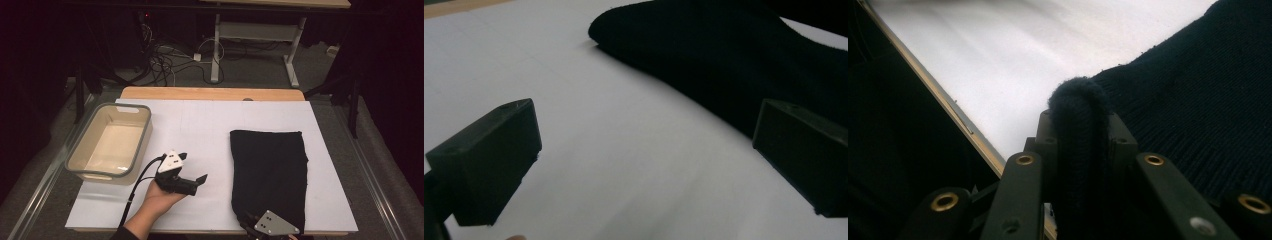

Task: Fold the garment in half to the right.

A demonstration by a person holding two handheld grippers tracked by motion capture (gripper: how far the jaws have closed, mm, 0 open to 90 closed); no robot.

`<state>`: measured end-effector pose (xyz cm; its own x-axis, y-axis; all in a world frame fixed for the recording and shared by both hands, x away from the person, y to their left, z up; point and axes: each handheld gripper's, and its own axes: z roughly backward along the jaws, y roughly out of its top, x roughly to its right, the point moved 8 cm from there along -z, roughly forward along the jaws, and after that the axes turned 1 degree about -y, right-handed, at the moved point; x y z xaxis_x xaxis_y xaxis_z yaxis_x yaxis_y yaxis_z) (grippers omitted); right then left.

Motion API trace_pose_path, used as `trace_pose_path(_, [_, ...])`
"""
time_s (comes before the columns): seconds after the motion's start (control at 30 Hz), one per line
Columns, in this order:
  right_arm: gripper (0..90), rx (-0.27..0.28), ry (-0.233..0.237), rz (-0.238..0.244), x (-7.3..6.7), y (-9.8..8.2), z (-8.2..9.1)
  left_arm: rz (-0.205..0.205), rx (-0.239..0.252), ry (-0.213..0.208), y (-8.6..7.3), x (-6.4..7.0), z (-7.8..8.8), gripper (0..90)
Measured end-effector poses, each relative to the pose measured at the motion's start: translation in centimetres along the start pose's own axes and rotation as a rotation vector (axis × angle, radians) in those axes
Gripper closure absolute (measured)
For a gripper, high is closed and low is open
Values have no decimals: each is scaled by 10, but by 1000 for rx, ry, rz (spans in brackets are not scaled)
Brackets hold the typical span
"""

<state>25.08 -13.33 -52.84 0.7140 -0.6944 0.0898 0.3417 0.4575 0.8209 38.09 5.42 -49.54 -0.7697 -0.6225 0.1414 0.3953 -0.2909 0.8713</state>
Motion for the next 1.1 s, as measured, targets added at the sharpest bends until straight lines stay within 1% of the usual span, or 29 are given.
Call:
trace_pose_path(0.07, [750,3,5,-5,1,0,0,1,-8,-4,6,3,-12,0])
trace_pose_path(0.13, [749,3,5,-5,1,0,0,14,-21,-19,11,6,-25,0])
trace_pose_path(0.23, [749,3,5,-3,1,-1,0,10,-49,-20,17,8,-44,0])
trace_pose_path(0.4, [748,3,7,-3,1,-1,-1,29,-98,-22,23,6,-77,4])
trace_pose_path(0.57, [747,4,11,-8,1,-1,-1,60,-116,-25,30,4,-102,23])
trace_pose_path(0.67, [748,4,15,-9,2,-1,-2,70,-131,-19,35,1,-115,44])
trace_pose_path(0.73, [748,2,15,-14,2,-2,-2,72,-144,-5,39,-2,-123,62])
trace_pose_path(0.77, [748,2,15,-15,2,-2,-2,75,-156,6,40,-4,-127,88])
trace_pose_path(0.83, [747,2,14,-13,2,-2,-2,107,-179,25,41,-10,-135,140])
trace_pose_path(0.87, [747,2,15,-14,2,-2,-2,124,-201,40,41,-13,-138,150])
trace_pose_path(0.9, [747,2,15,-14,2,-2,-3,137,-220,44,40,-16,-141,182])
trace_pose_path(0.97, [747,5,19,-13,2,-2,-3,151,-236,61,42,-20,-145,217])
trace_pose_path(1.0, [747,5,19,-15,2,-2,-3,156,-250,67,42,-21,-147,231])
trace_pose_path(1.03, [747,5,19,-15,2,-2,-3,170,-272,67,40,-21,-149,258])
trace_pose_path(1.07, [747,5,20,-14,2,-2,-3,170,-274,78,41,-21,-150,266])
trace_pose_path(1.1, [747,5,19,-13,2,-2,-3,181,-277,90,42,-21,-152,287])
